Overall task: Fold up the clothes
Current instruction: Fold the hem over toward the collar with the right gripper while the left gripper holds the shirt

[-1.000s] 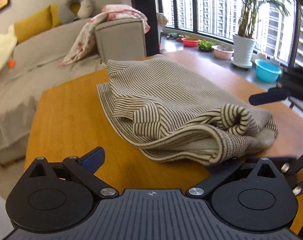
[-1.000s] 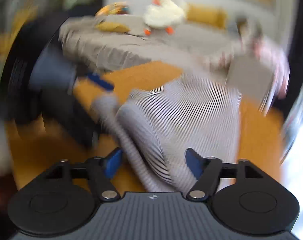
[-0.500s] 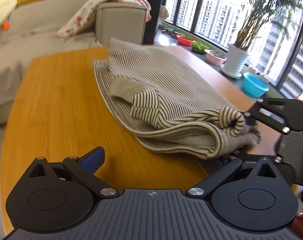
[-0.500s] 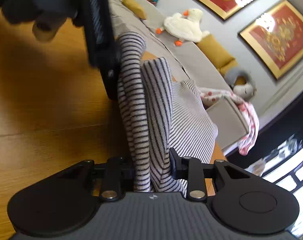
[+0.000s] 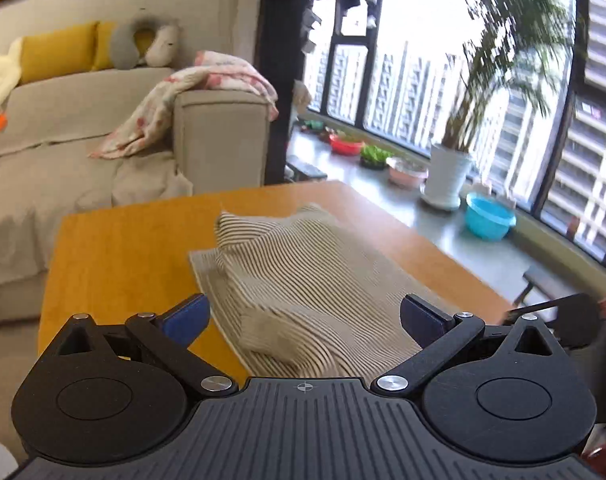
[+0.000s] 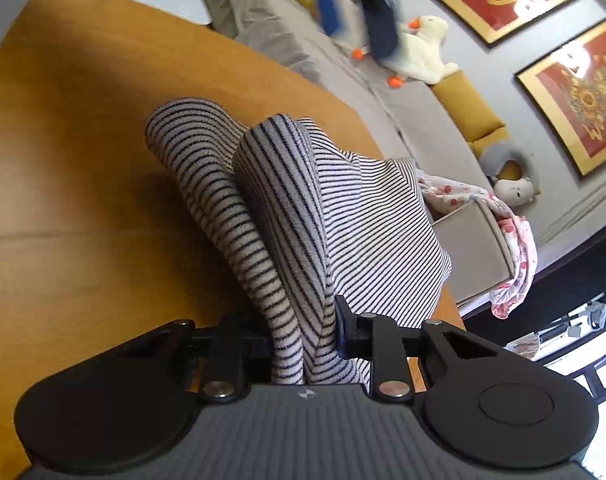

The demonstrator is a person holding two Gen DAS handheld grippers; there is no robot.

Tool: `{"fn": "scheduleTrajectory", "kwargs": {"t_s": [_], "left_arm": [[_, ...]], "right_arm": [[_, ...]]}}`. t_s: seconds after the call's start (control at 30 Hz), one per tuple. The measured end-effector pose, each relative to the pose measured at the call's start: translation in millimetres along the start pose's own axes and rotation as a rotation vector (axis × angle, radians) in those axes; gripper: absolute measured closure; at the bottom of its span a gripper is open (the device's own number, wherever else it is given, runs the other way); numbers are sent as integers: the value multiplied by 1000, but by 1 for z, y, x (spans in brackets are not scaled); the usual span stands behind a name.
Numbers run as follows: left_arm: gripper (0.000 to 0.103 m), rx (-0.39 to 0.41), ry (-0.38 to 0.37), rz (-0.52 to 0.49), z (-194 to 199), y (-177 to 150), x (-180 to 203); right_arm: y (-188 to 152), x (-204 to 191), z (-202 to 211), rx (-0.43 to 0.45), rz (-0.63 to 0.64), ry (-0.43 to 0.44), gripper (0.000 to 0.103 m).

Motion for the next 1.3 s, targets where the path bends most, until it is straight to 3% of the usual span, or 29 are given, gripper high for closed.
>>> {"fn": "scheduleTrajectory", "kwargs": {"t_s": [0.13, 0.2, 0.37, 0.47, 0.6, 0.67, 0.8, 0.93, 1.03, 1.13, 1.3], "left_arm": [[0, -90, -2, -110, -40, -10, 19], [0, -105, -20, -92, -50, -21, 18], [0, -111, -150, -54, -62, -41, 17], [2, -100, -208, -64, -63, -46, 19], [2, -99, -264, -65, -61, -49, 13], [2, -109, -271, -38, -54, -51, 7], [2, -93, -259, 4, -23, -52, -11], [0, -30, -255, 41, 19, -34, -26], [0, 12, -305, 20, 41, -15, -17], [0, 14, -341, -46, 36, 1, 6], [0, -5, -345, -221, 17, 15, 55]], "right_arm": [[-8, 5, 48, -11, 78, 2, 80], [-8, 12, 77, -4, 117, -4, 80], [11, 40, 127, -5, 225, -35, 80], [29, 60, 116, 3, 224, 37, 79], [47, 89, 58, 14, 175, 158, 74], [55, 105, 21, 0, 104, 224, 56], [54, 119, -34, -54, -21, 303, 44], [49, 139, -55, -64, -210, 334, 10], [39, 160, -55, -60, -377, 362, 8], [25, 181, -52, -43, -536, 371, 0], [5, 216, -59, -63, -852, 289, 0]]}}
Point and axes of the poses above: each gripper's, at about its wrist camera, not at the fingertips, and z roughly against the way its jaws point, x to its right, y to its top, the point moved 6 cm from there along -z, roughly the way its jaws point, and after that the axes turned 15 degrees about -z, right-handed, at the moved point
